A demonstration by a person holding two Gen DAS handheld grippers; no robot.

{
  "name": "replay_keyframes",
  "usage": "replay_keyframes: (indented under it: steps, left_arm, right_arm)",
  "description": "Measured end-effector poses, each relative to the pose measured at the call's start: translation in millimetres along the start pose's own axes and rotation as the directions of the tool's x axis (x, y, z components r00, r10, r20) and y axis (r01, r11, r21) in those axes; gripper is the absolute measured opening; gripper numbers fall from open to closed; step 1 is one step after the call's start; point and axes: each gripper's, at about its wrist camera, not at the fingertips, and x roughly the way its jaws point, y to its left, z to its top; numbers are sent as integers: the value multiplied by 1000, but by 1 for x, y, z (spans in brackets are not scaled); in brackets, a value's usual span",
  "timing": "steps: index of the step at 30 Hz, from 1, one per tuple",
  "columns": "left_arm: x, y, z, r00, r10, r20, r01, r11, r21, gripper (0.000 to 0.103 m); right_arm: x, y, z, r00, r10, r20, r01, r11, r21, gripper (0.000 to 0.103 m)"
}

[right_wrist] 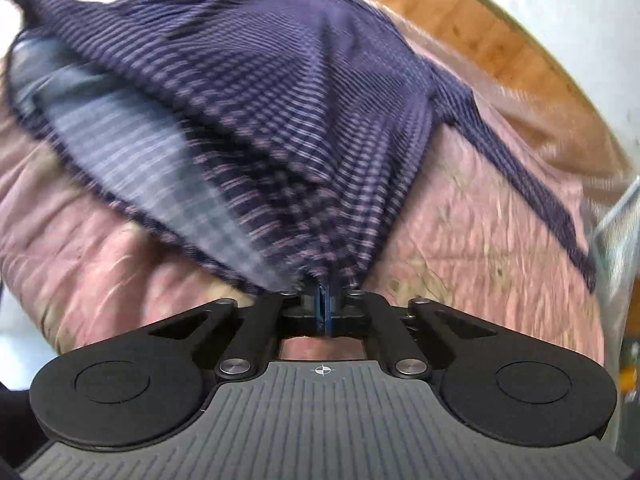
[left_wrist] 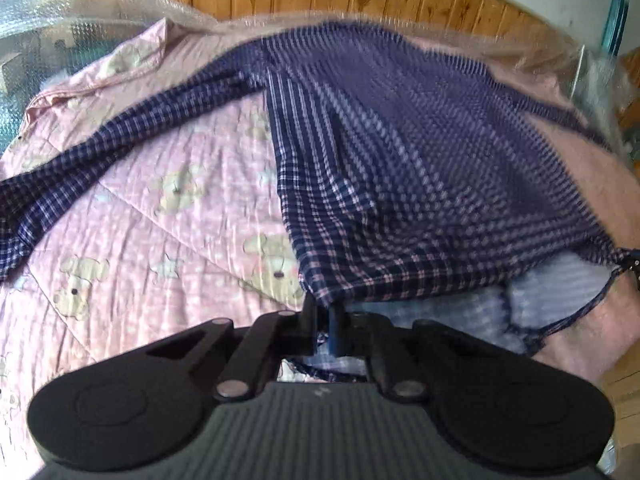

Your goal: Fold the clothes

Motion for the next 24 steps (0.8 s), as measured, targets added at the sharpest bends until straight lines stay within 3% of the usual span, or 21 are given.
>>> replay_keyframes:
  steps: [4,9,13,14,16,17,19,22,24]
  left_arm:
    - [-24,25,-19,998,-62,-3,61,993,-105,1]
    - [-14,40,-47,997,-22,-79,9,985,-171,0]
    - [-24,32,-43,999,-6,-39,0,989,-146,3]
    - [-27,22,-39,1000,0,-29,-2,996,-94,14]
    - [-26,1,-31,1000,7,-6,-7,1000,18,31]
    - [-23,-7,-27,1000,2,3,-2,999,48,33]
    - [-12,-19,-18,1000,-12,21,10,998,69,33]
    - [14,-22,-4,999,-31,19,31,999,15,34]
    - [34,-12,-7,999,-15,-52,13,999,-36,30]
  right_arm:
    - [-39,-24,-8,999,3,43,-4,999,33,0]
    - [-45,-27,-38,999,20,-32,-18,998,63,0]
    - [-45,-24,-44,998,30,-50,-27,998,58,0]
    - [-52,-21,-38,999,31,-20,-31,999,35,2]
    - [-67,-11,-26,998,40,49,-38,999,-29,16]
    - [-70,-5,-20,996,55,77,-50,997,-58,30]
    - [-65,9,-7,988,94,121,-81,991,-103,47]
    - [-34,16,13,985,131,113,-128,991,-36,41]
    - [-10,8,18,987,150,57,-154,985,78,36]
